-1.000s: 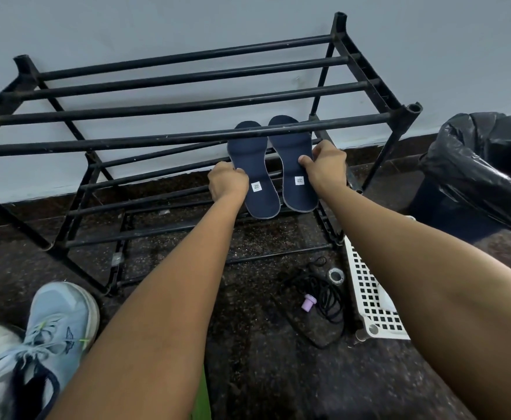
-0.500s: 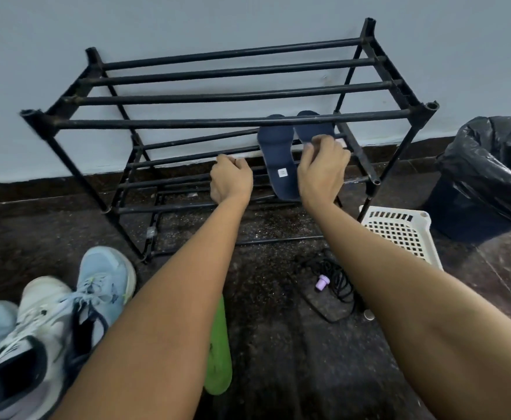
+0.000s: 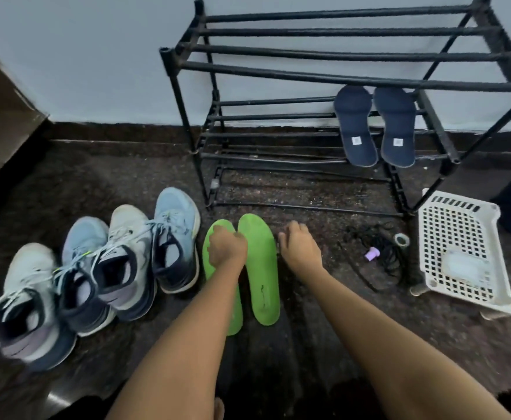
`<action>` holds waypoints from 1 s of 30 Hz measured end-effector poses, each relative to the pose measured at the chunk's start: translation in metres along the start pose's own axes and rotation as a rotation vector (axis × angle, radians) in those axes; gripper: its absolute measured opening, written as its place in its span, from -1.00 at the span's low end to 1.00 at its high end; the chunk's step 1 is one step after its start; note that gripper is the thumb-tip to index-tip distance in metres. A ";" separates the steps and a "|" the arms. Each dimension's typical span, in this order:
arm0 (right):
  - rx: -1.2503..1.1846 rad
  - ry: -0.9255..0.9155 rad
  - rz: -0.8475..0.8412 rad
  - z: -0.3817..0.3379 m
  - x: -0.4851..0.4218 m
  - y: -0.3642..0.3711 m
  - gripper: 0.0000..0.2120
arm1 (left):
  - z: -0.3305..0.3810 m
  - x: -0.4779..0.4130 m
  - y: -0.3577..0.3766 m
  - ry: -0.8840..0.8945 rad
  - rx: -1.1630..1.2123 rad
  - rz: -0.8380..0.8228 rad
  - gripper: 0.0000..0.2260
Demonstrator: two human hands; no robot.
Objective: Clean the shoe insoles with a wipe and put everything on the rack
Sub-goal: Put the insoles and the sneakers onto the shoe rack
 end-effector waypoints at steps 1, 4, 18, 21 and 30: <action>0.023 0.061 -0.092 0.010 0.006 0.018 -0.71 | -0.024 0.000 0.007 -0.054 -0.012 -0.047 -0.65; 0.067 0.162 -0.273 0.030 0.024 0.056 -0.58 | -0.088 0.006 0.026 -0.202 -0.054 -0.152 -0.55; -0.008 0.301 -0.328 0.036 0.042 0.097 -0.75 | -0.130 0.006 0.041 -0.167 -0.016 -0.124 -0.78; -0.102 0.221 -0.253 0.028 0.039 0.086 -0.82 | -0.122 0.005 0.026 -0.086 0.047 -0.054 -0.79; -0.469 -0.100 0.085 -0.016 0.035 0.008 -0.87 | -0.050 0.012 -0.041 0.308 0.424 0.177 -0.83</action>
Point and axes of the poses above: each hand's wrist, its own x-axis away from the middle knuckle, its own y-axis out of the palm, z = x × y, the point moved 10 cm from there along -x, towards the middle knuckle, and after that the axes turned 3 degrees about -x, right-handed, at the moved point
